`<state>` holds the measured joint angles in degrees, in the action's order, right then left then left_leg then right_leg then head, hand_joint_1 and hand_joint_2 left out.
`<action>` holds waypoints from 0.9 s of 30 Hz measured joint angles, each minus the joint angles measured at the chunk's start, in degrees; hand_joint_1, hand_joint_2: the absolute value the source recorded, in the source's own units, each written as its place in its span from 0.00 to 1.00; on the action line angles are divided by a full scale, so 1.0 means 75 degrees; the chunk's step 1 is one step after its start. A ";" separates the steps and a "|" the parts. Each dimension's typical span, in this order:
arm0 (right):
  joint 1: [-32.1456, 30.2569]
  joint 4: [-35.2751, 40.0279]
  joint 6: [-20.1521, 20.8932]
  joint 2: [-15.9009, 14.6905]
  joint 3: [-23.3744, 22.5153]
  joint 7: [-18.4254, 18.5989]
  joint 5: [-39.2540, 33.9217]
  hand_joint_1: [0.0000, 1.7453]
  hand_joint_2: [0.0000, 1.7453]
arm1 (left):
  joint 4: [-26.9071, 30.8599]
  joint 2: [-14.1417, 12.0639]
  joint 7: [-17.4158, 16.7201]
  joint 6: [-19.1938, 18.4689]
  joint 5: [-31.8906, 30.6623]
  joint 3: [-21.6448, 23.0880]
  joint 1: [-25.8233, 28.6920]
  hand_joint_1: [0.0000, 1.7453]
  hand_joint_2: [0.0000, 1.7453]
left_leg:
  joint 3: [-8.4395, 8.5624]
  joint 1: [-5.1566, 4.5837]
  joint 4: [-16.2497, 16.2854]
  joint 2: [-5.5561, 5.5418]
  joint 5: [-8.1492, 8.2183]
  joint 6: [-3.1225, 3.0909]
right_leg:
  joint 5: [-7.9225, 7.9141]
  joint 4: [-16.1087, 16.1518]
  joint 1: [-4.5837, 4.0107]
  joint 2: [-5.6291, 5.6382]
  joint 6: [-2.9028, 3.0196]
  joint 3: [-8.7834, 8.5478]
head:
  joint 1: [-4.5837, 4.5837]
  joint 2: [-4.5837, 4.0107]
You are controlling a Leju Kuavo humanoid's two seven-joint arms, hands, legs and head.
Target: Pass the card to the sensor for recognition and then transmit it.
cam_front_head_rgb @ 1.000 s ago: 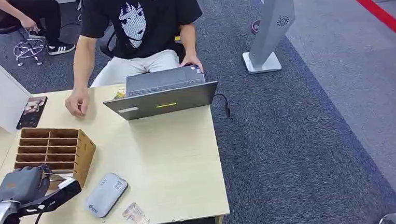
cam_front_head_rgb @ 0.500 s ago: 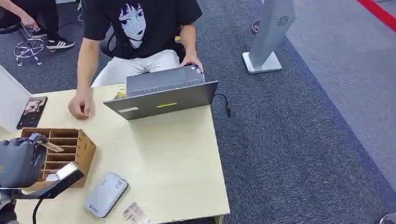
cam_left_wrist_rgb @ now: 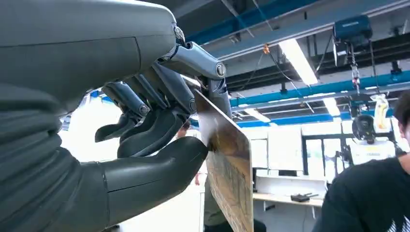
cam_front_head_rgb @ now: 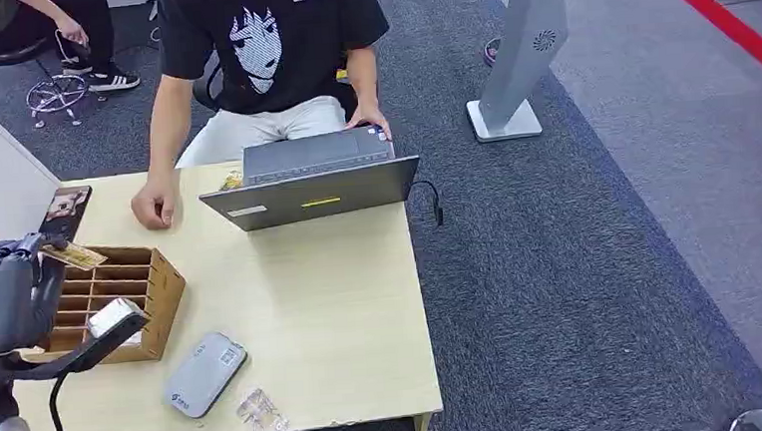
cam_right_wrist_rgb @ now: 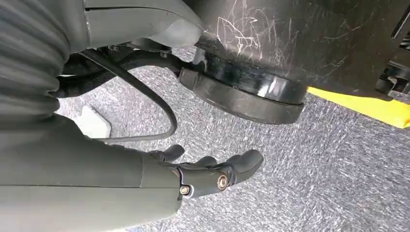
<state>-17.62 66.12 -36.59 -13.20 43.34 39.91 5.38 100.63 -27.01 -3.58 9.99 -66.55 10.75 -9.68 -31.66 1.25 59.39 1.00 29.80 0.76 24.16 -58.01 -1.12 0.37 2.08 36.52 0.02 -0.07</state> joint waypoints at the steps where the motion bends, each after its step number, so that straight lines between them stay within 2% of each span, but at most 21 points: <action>1: -0.0016 -0.0006 0.0000 0.0018 -0.0035 0.0000 0.0000 0.00 1.00 | 0.0000 0.0012 -0.0003 -0.0003 -0.0006 -0.0023 -0.0011 1.00 1.00 | 0.0000 0.0000 0.0000 0.0000 0.0000 0.0000 | 0.0000 0.0000 0.0000 0.0000 0.0000 0.0000 | 0.0000 -0.0003; 9: -0.0131 0.0003 0.0000 0.0082 -0.0210 0.0000 0.0210 0.00 1.00 | 0.0044 0.0023 -0.0099 -0.0026 0.0000 -0.0166 -0.0050 1.00 1.00 | 0.0001 -0.0003 0.0000 0.0000 0.0000 0.0000 | -0.0001 0.0000 0.0002 0.0000 -0.0001 0.0001 | 0.0003 -0.0003; 16: -0.0264 0.0044 0.0000 0.0193 -0.0464 0.0000 0.0580 0.00 1.00 | -0.0143 0.0047 -0.0111 -0.0163 0.0160 -0.0338 -0.0480 1.00 1.00 | -0.0004 -0.0005 0.0000 0.0001 -0.0004 -0.0006 | -0.0003 0.0000 0.0004 0.0000 -0.0004 0.0004 | 0.0003 0.0000; 21: -0.0279 0.0029 0.0003 0.0233 -0.0551 0.0000 0.0734 0.00 1.00 | -0.0773 0.0230 -0.0225 -0.0303 0.0221 -0.0373 -0.0908 1.00 1.00 | -0.0005 -0.0007 0.0000 -0.0001 -0.0007 -0.0010 | -0.0005 0.0000 0.0007 -0.0001 -0.0007 0.0004 | 0.0003 0.0000; 27: -0.0214 -0.0090 0.0003 0.0309 -0.0641 0.0000 0.0863 0.00 1.00 | -0.2044 0.0682 -0.0382 -0.0233 0.0317 -0.0373 -0.1466 1.00 1.00 | -0.0007 -0.0009 0.0000 -0.0001 -0.0010 -0.0012 | -0.0011 -0.0001 0.0010 -0.0002 -0.0010 0.0003 | 0.0000 -0.0003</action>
<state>-19.23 65.44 -36.57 -10.88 38.53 39.91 11.85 85.30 -21.90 -6.45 8.24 -64.17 7.96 -20.67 -31.71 1.18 59.39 1.00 29.72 0.67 24.08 -58.01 -1.04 0.35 2.01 36.55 0.02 -0.09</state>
